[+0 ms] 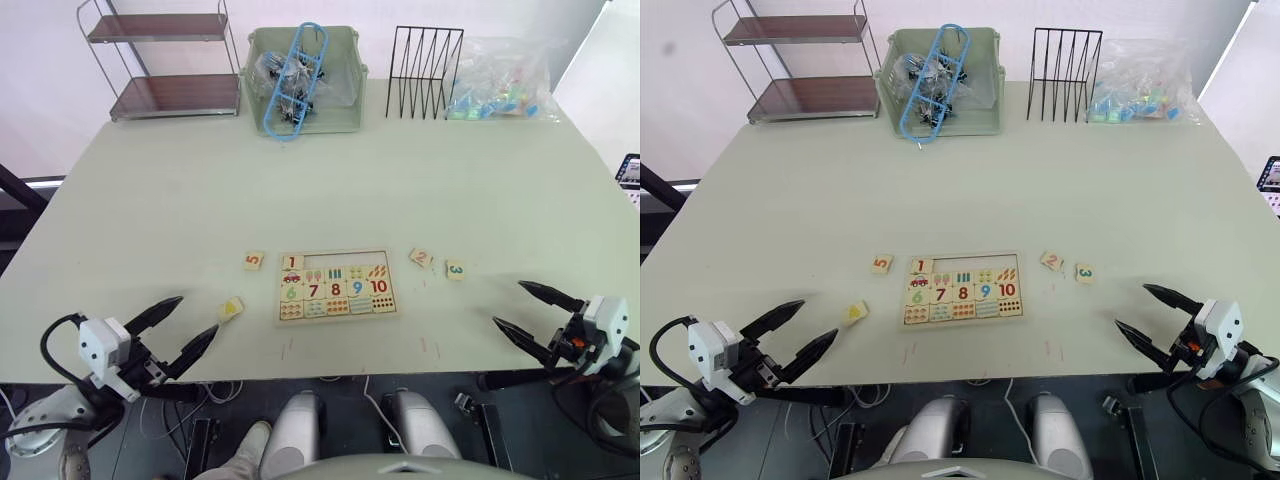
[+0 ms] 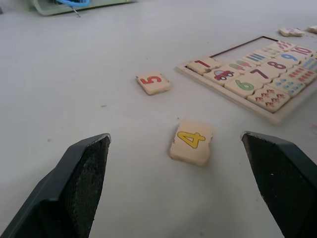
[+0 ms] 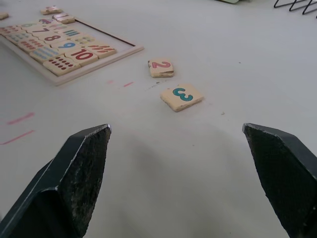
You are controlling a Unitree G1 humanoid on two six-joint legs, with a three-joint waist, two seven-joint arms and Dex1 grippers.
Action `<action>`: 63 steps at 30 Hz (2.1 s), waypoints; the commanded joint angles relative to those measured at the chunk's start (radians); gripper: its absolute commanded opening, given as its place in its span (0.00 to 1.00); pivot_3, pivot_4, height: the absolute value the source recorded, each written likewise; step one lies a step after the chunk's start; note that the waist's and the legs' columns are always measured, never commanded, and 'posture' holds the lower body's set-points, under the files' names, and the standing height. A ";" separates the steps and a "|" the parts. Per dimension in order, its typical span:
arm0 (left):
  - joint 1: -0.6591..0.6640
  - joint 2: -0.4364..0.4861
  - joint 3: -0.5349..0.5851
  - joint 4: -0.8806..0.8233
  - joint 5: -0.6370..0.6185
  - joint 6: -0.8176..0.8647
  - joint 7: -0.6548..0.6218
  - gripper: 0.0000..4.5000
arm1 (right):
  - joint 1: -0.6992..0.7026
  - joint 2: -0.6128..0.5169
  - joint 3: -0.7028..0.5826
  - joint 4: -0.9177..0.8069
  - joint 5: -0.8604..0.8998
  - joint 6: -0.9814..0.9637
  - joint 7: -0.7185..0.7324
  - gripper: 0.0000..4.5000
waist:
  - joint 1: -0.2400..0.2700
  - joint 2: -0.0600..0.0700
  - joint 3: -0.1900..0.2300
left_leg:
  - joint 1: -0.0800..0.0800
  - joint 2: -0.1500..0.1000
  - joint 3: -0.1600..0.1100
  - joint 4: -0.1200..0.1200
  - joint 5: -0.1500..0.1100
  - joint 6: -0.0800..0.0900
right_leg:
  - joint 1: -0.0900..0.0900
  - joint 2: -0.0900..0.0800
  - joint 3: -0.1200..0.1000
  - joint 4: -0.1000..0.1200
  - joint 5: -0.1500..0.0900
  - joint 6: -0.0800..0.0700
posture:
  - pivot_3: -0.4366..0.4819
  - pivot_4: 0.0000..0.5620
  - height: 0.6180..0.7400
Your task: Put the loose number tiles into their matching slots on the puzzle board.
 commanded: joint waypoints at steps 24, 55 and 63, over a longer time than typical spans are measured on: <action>-0.037 0.061 -0.016 0.022 -0.027 -0.026 -0.080 1.00 | -0.037 -0.018 0.025 -0.138 0.057 0.133 -0.071 0.99 | 0.000 0.000 0.000 | 0.000 0.000 0.000 0.000 0.000 0.000 | 0.000 0.001 0.000 0.000 -0.002 0.003 | 0.48 0.27 1.00; -0.201 0.241 -0.025 0.085 -0.122 0.059 -0.398 1.00 | -0.553 -0.114 0.440 -0.149 -0.202 0.636 -0.279 0.99 | -0.003 0.000 0.001 | -0.003 0.004 0.000 0.000 0.000 0.000 | -0.003 0.004 0.000 0.000 0.002 0.002 | 0.48 0.27 1.00; -0.161 0.253 0.041 0.070 -0.147 0.058 -0.412 1.00 | -0.597 -0.106 0.502 -0.115 -0.241 0.681 -0.265 0.99 | -0.002 0.000 0.001 | -0.010 0.004 -0.002 0.000 0.000 0.000 | -0.008 0.005 -0.002 -0.001 0.003 0.002 | 0.48 0.27 1.00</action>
